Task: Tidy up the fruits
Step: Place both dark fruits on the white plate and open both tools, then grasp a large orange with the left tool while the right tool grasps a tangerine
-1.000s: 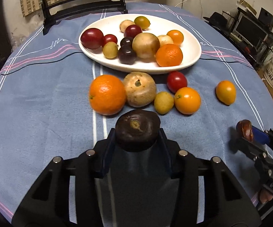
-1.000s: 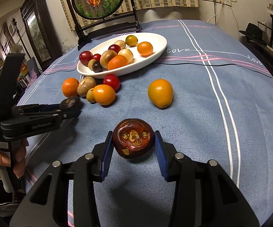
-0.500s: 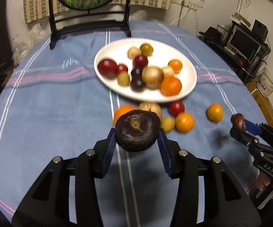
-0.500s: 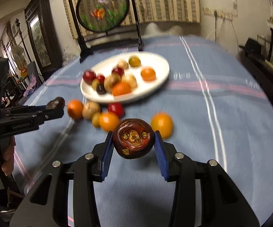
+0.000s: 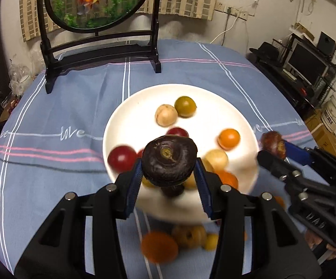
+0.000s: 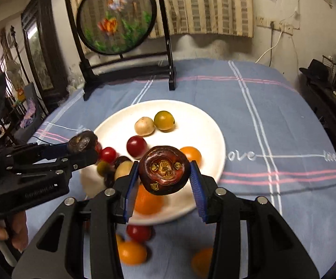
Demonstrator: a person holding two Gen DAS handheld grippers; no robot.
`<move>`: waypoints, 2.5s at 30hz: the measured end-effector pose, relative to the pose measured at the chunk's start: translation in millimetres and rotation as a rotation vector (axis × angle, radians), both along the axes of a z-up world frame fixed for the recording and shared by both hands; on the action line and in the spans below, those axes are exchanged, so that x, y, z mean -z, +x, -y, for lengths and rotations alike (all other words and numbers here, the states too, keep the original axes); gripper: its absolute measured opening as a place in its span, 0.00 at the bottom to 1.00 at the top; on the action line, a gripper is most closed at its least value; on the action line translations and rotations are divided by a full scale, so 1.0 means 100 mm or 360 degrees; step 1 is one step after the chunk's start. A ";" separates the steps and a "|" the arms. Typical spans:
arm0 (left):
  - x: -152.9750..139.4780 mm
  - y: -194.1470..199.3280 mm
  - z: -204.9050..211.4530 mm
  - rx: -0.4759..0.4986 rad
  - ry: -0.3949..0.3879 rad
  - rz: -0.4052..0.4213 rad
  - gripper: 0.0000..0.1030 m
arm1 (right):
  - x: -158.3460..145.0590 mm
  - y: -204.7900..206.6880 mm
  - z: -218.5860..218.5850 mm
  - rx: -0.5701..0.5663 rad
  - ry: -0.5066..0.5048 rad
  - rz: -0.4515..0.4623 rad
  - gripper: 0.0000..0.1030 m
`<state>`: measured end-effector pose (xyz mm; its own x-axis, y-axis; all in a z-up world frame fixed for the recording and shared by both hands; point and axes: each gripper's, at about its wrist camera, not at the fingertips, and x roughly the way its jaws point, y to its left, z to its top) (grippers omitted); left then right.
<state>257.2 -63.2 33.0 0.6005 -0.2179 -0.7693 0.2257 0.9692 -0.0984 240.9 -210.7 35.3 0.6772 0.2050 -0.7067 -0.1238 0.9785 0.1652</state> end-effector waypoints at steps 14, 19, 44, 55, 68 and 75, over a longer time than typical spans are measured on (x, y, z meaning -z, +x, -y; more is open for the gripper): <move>0.25 0.40 -0.09 -0.0062 -0.0097 -0.0080 0.53 | 0.23 0.52 0.00 0.0093 0.0083 -0.0147 0.61; 0.06 0.13 -0.11 -0.0120 0.0003 0.0131 0.76 | 0.14 0.31 0.07 0.0076 0.0070 -0.0105 0.61; 0.27 -1.05 -0.40 -0.0115 0.0090 0.0073 0.86 | 0.31 -1.10 0.46 0.0214 0.0111 -0.0078 0.61; 0.64 -1.31 -0.61 -0.0124 0.0050 -0.0078 0.86 | 0.55 -1.29 0.49 0.0222 -0.0023 -0.0177 0.61; 0.78 -1.28 -0.60 -0.0084 0.0071 -0.0139 0.86 | 0.73 -0.87 0.33 0.0226 -0.0134 -0.0291 0.61; 0.79 -1.11 -0.53 -0.0074 0.0138 -0.0151 0.86 | 0.73 -0.83 0.34 0.0218 -0.0111 -0.0278 0.36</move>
